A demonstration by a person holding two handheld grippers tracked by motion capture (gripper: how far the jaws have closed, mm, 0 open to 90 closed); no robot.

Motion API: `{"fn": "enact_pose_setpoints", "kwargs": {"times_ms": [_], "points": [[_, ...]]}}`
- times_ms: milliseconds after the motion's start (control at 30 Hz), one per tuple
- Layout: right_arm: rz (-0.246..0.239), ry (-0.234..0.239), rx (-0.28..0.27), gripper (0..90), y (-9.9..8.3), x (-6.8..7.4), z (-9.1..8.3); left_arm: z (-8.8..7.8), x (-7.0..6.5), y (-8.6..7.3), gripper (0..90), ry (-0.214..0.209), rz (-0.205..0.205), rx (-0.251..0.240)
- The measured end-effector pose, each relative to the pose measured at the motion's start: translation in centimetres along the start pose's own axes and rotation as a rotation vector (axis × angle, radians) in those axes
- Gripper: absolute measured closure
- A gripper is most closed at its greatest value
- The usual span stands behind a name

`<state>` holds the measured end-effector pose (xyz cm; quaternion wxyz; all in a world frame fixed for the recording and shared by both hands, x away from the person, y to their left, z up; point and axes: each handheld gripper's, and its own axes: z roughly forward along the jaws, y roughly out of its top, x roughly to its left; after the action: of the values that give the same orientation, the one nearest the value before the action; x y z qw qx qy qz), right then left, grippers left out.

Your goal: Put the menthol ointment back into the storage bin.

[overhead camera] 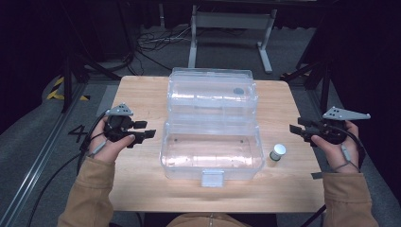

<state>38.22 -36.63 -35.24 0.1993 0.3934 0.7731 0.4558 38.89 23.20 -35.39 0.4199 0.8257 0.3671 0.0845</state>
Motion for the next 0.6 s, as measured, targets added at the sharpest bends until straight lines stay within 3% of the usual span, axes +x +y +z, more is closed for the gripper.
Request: {"fn": "enact_pose_setpoints", "kwargs": {"times_ms": [300, 600], "points": [[-0.087, 0.048, 0.118, 52.8, 0.1, 0.2, 0.4, 0.0, 0.1, -0.4, 46.6, 0.000, -0.007, 0.015], [-0.141, 0.092, 0.217, 52.7, -0.1, 0.3, 1.5, -0.4, 0.1, -0.8, 46.6, 0.009, -0.014, 0.020]]}}
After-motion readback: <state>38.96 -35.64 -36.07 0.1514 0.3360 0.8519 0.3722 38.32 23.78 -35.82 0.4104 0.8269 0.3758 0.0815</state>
